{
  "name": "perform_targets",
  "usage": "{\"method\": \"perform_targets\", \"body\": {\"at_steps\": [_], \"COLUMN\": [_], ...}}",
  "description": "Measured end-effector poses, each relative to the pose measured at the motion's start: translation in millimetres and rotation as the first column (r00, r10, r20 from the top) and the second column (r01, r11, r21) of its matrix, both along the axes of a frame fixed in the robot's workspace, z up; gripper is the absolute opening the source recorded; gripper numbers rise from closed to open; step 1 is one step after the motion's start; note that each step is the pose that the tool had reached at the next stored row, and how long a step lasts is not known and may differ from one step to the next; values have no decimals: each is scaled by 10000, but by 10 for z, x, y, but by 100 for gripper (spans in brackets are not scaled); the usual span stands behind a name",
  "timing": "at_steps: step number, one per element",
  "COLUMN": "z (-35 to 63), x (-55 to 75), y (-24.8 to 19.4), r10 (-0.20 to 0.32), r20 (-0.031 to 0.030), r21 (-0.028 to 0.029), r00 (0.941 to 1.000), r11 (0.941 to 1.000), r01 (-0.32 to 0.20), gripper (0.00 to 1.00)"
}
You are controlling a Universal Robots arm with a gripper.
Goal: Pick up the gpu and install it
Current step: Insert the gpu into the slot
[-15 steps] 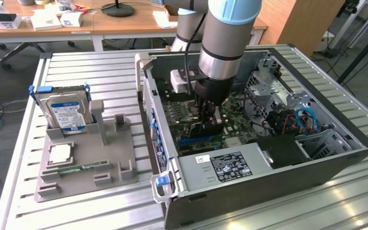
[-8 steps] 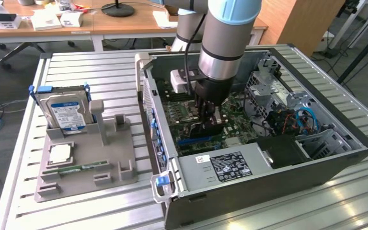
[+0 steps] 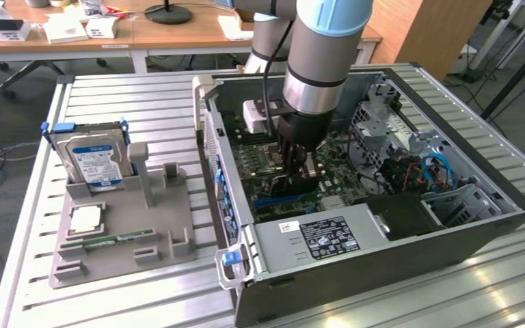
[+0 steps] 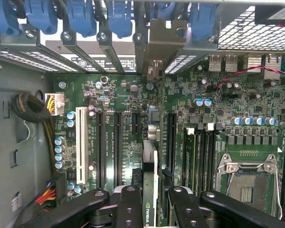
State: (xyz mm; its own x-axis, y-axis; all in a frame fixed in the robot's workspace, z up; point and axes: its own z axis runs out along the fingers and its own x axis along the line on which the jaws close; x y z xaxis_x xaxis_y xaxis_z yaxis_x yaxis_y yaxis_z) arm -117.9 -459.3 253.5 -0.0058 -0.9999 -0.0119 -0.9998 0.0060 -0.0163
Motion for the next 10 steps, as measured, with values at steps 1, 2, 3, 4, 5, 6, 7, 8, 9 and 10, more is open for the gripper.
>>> {"method": "perform_targets", "body": {"at_steps": [1, 2, 3, 4, 5, 6, 7, 8, 9, 10], "z": [0, 0, 0, 0, 0, -1, -1, -1, -1, 0], "x": [0, 0, 0, 0, 0, 0, 0, 0, 0, 0], "y": [0, 0, 0, 0, 0, 3, 5, 4, 4, 5], "r10": [1, 0, 0, 1, 0, 0, 0, 0, 0, 0], "r20": [0, 0, 0, 0, 0, 0, 1, 0, 0, 0], "r21": [0, 0, 0, 0, 0, 1, 1, 0, 1, 0], "r00": [10000, 10000, 10000, 10000, 10000, 10000, 10000, 10000, 10000, 10000], "r11": [10000, 10000, 10000, 10000, 10000, 10000, 10000, 10000, 10000, 10000], "r01": [-1, 0, 0, -1, 0, 0, 0, 0, 0, 0], "gripper": [26, 26, 26, 26, 26, 26, 26, 26, 26, 26]}}
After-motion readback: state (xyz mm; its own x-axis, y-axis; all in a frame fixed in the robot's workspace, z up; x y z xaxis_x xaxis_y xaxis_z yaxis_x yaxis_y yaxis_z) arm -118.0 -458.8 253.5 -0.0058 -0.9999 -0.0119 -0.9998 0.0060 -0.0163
